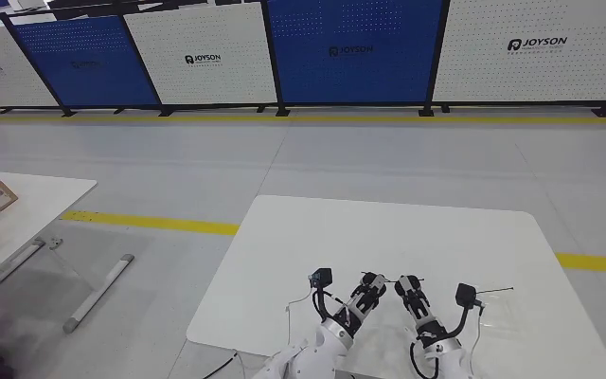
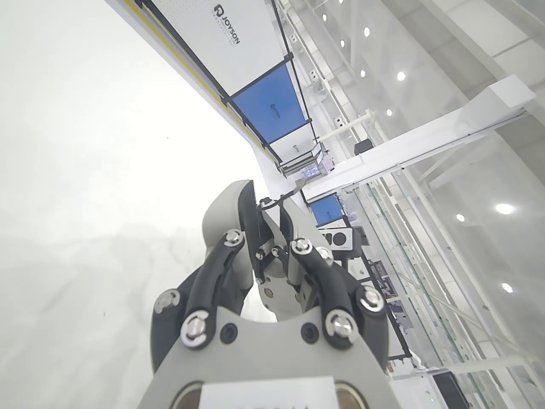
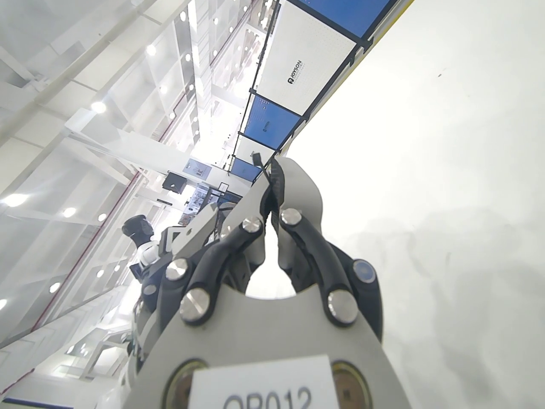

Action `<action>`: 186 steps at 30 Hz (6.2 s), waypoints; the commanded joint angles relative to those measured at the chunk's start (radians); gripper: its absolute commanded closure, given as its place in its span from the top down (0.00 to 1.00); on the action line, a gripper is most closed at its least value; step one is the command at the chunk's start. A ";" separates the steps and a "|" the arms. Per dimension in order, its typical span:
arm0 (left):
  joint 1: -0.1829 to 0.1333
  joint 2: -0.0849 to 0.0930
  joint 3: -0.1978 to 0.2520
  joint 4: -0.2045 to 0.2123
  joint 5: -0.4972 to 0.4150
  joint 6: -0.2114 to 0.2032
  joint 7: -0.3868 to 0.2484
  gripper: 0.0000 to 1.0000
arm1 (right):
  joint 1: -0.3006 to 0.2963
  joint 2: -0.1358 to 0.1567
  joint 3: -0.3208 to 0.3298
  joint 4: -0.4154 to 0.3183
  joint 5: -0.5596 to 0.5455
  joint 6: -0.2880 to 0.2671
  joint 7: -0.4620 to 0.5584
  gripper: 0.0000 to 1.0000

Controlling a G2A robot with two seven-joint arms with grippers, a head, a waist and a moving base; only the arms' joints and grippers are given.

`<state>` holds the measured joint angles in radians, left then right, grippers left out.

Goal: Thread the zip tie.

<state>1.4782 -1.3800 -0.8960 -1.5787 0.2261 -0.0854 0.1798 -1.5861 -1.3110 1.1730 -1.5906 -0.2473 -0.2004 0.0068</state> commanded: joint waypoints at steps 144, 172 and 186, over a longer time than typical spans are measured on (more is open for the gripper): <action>0.055 0.001 -0.044 -0.127 -0.272 -0.003 -0.071 0.00 | 0.034 0.009 -0.017 0.015 -0.656 -0.039 -0.060 0.33; 0.040 -0.002 -0.037 -0.101 -0.263 0.017 -0.057 0.00 | 0.016 0.012 -0.014 -0.025 -0.688 -0.036 -0.089 0.14; 0.030 -0.005 -0.036 -0.089 -0.273 0.021 -0.046 0.00 | 0.027 0.011 -0.014 -0.010 -0.686 -0.030 -0.086 0.00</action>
<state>1.5090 -1.3848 -0.9326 -1.6672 -0.0463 -0.0628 0.1345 -1.5591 -1.2998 1.1587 -1.6008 -0.9321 -0.2307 -0.0798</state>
